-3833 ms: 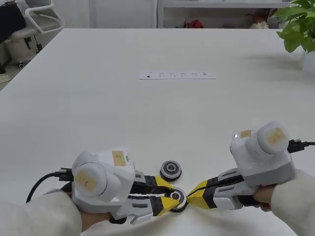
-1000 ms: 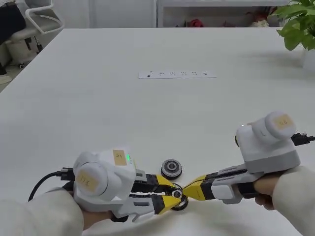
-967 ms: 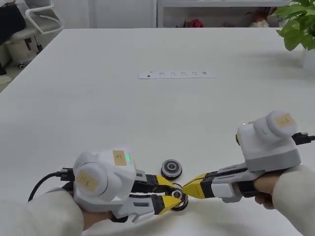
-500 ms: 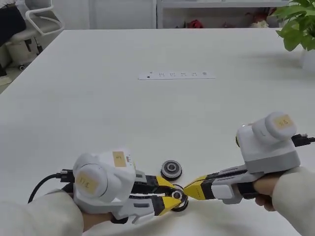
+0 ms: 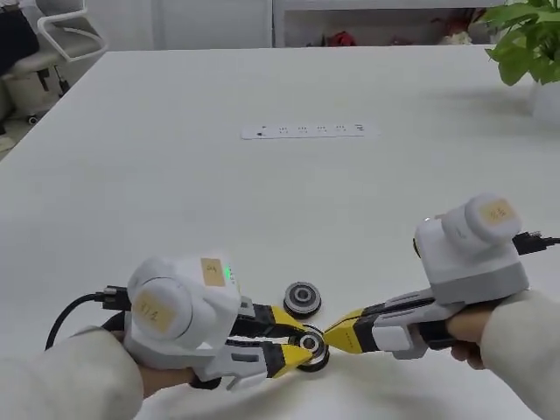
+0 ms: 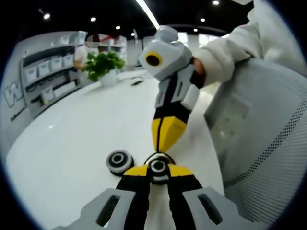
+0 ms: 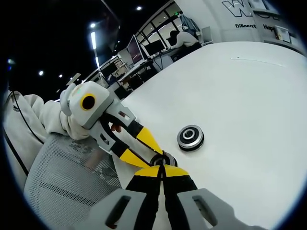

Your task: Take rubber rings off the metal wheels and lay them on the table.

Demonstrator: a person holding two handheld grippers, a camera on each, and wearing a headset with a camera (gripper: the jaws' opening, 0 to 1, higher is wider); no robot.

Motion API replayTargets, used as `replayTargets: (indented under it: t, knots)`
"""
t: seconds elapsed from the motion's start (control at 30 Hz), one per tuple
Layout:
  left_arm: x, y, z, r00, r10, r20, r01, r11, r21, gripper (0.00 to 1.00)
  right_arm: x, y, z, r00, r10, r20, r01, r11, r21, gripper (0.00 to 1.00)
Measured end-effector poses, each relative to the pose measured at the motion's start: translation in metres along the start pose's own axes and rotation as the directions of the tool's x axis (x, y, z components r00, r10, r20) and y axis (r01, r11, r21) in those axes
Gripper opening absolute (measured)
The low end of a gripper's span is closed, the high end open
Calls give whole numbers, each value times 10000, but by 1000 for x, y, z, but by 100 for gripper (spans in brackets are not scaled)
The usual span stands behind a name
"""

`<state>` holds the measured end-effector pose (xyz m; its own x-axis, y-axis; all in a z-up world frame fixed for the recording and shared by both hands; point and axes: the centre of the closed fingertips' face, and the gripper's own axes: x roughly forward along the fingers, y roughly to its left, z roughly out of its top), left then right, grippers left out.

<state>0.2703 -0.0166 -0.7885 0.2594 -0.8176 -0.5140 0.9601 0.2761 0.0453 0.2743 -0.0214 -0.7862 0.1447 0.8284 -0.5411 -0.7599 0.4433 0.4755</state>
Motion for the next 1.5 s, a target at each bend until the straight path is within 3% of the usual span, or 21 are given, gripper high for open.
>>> replayTargets:
  t: [0.1,0.37,0.5,0.9,1.27,1.4,1.5]
  knots:
    - [-5,5,7,9996,132,235,-130,9999,-91,15,0,0,0,10000,-2,1,2,10000,23,0]
    - [-24,17,20,9972,465,588,-446,9984,-337,30,-2,2,3,10000,22,96,-22,10000,51,0]
    - [-33,16,30,9948,379,946,-329,9980,-536,37,-2,3,4,9999,29,130,-30,10000,55,0]
    - [-54,9,54,9909,287,1318,-282,9996,-58,49,-4,5,9,9993,49,366,-55,9999,158,0]
    - [-71,3,52,9946,288,1001,-304,9994,150,65,-8,11,17,9973,54,733,-76,9995,291,0]
    - [-87,4,60,9881,579,1428,-552,9982,-225,74,-11,11,21,9957,41,926,-75,9993,363,0]
    - [-99,5,61,9868,806,1406,-786,9967,-196,76,-11,11,23,9948,39,1019,-78,9992,381,0]
